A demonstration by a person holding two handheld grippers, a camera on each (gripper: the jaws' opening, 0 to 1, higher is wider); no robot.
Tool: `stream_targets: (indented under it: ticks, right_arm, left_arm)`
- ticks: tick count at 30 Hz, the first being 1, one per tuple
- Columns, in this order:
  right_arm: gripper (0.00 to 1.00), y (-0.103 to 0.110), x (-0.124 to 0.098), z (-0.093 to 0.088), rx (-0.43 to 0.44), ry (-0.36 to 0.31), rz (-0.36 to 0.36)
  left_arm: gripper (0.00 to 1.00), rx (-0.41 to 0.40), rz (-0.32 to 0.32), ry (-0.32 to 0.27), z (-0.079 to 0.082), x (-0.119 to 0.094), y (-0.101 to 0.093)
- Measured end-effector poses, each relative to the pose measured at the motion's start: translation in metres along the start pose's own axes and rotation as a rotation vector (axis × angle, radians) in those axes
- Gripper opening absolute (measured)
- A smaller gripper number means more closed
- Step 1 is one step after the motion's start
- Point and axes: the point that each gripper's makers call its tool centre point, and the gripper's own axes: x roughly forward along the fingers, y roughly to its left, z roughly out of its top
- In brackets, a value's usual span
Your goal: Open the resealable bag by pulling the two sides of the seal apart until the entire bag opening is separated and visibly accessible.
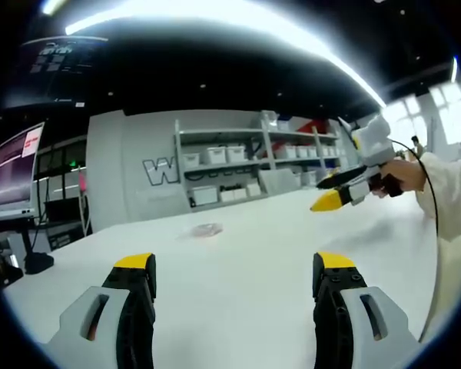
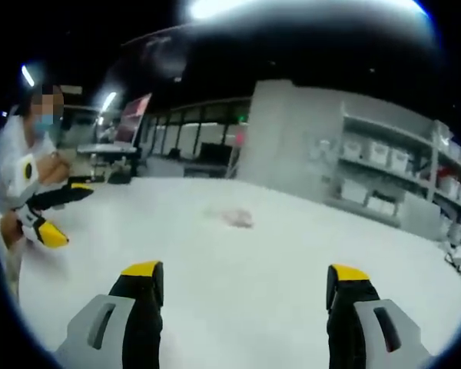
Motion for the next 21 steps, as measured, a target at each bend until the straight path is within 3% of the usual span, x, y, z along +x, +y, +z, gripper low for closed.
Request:
stream_targets:
  ticks: [21]
  right_arm:
    - [0.88,-0.003,0.017,-0.002,-0.073,0.078,0.035]
  left_arm:
    - [0.83,0.003,-0.001,0.004,-0.001,0.000,0.000]
